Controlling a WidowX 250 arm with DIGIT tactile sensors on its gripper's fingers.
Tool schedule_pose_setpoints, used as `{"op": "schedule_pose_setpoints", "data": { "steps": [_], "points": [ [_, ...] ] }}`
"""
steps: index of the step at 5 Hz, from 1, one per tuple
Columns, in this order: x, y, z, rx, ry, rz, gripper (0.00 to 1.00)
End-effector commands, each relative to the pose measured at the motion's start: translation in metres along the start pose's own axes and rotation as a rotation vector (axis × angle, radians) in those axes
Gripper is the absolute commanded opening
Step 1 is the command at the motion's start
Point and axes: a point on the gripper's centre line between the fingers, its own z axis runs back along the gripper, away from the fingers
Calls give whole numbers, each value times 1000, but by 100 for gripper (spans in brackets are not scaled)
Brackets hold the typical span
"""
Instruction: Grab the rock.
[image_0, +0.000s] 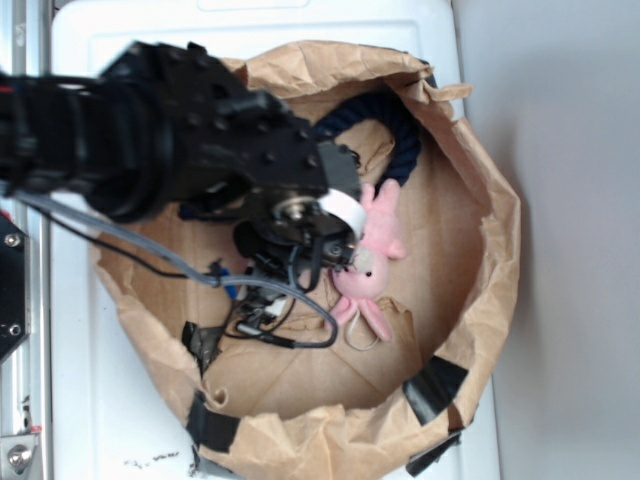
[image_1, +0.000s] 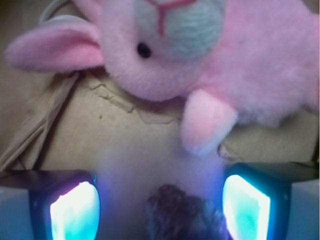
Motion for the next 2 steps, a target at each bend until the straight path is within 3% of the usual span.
{"op": "schedule_pose_setpoints", "data": {
  "steps": [1,2],
  "points": [
    [4,7,4,23,-18,-3,0],
    [4,6,4,39,-32,-1,0]
  ]
}}
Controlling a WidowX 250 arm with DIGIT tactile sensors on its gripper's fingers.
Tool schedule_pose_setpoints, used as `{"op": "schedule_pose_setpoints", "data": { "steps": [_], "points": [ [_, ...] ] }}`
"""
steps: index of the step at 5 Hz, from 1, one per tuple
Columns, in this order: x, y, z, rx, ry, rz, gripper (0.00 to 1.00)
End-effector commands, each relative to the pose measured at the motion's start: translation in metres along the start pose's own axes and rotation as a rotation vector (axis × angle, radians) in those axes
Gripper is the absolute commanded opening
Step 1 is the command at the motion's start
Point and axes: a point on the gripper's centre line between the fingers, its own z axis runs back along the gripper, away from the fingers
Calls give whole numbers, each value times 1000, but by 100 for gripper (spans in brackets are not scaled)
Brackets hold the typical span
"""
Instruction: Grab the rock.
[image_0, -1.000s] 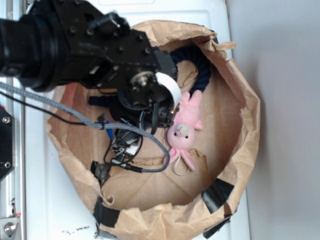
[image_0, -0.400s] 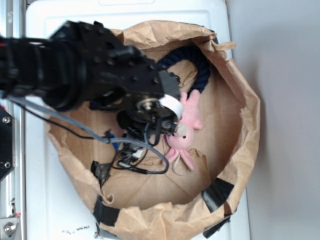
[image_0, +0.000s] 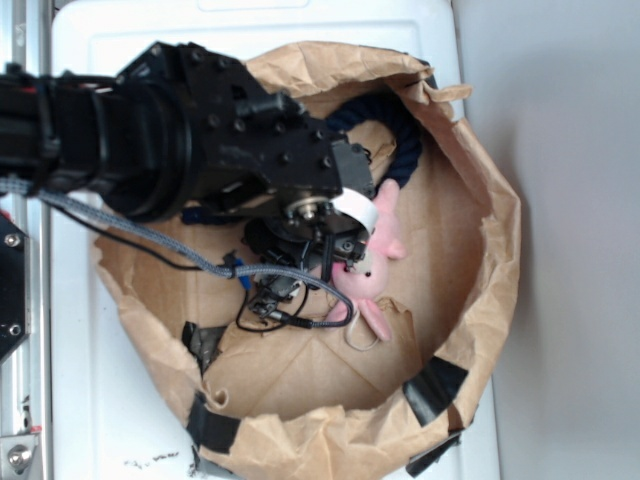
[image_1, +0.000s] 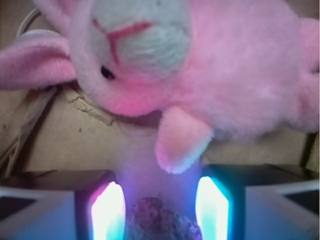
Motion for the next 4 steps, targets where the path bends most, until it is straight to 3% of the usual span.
{"op": "schedule_pose_setpoints", "data": {
  "steps": [1,2,4],
  "points": [
    [2,3,11,37,-51,-6,0],
    [3,5,22,33,-80,5,0],
    [5,7,57,-32,-142,33,0]
  ]
}}
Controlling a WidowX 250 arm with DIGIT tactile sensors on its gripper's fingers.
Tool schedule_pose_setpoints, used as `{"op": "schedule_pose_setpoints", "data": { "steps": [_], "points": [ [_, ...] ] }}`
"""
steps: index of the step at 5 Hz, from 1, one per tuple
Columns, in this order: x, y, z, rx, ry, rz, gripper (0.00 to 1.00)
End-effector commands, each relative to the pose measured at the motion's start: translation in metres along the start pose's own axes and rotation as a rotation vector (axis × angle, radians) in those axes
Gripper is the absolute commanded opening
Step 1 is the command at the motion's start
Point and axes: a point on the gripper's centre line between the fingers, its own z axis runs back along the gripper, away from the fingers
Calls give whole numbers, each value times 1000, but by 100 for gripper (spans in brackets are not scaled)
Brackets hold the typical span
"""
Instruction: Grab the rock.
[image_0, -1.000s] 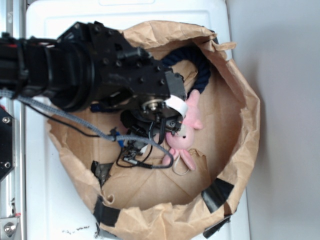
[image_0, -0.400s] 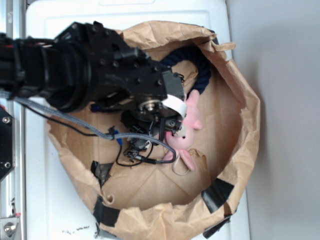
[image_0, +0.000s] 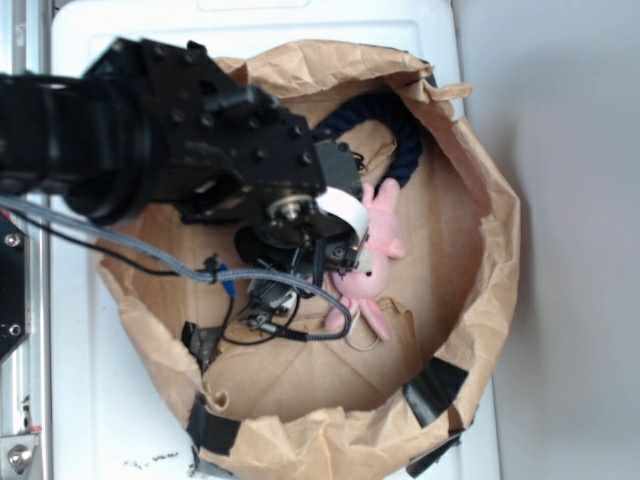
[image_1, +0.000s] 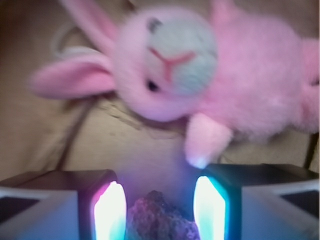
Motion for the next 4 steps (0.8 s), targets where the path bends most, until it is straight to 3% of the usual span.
{"op": "schedule_pose_setpoints", "data": {
  "steps": [1,3,4],
  "points": [
    [11,14,57,-38,-88,51,0],
    [20,14,88,-68,-104,114,0],
    [22,12,91,-8,-104,138,0]
  ]
}}
